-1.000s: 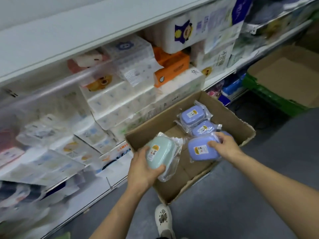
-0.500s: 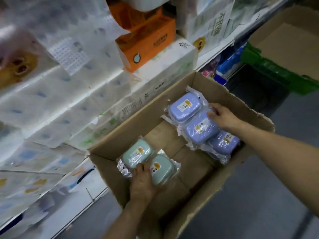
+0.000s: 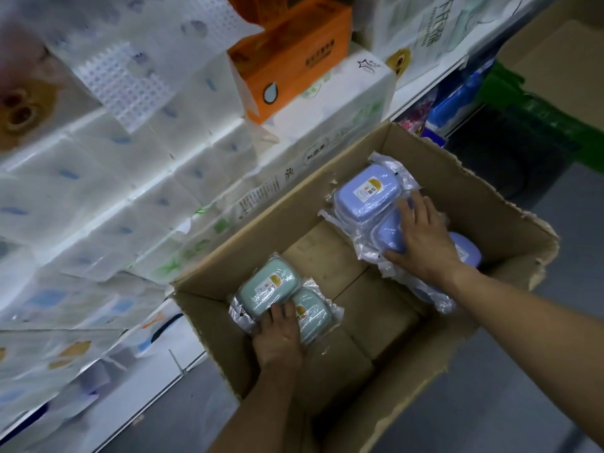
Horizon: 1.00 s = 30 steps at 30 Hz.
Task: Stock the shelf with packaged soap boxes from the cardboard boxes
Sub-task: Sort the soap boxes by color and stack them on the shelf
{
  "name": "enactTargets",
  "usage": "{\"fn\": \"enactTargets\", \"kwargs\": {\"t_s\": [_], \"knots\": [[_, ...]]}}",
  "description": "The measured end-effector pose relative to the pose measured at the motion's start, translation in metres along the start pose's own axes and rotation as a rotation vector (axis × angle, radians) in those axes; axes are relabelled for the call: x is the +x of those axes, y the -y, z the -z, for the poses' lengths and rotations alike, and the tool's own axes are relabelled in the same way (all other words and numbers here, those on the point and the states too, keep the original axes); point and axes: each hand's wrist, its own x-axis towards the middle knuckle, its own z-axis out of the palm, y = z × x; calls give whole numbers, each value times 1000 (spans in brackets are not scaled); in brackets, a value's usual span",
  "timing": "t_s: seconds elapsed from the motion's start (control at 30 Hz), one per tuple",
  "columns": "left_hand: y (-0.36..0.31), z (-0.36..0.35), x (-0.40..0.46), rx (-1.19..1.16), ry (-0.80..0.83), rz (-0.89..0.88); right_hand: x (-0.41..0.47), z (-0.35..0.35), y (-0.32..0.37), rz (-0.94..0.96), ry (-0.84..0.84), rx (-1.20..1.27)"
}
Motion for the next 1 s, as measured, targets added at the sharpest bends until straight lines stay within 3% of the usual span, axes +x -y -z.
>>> {"fn": "enactTargets", "kwargs": {"t_s": [0.33, 0.43, 0.67, 1.0], "knots": [[5, 22, -6, -45, 12, -47, -10, 26, 16, -115, 145, 27], [14, 51, -33, -111, -166, -127, -43, 52, 34, -108, 100, 92], [50, 110, -165, -323, -654, -143, -171, 122, 103, 181, -127, 149], [152, 103, -327, -432, -873, 69, -295, 175, 215, 525, -322, 308]]}}
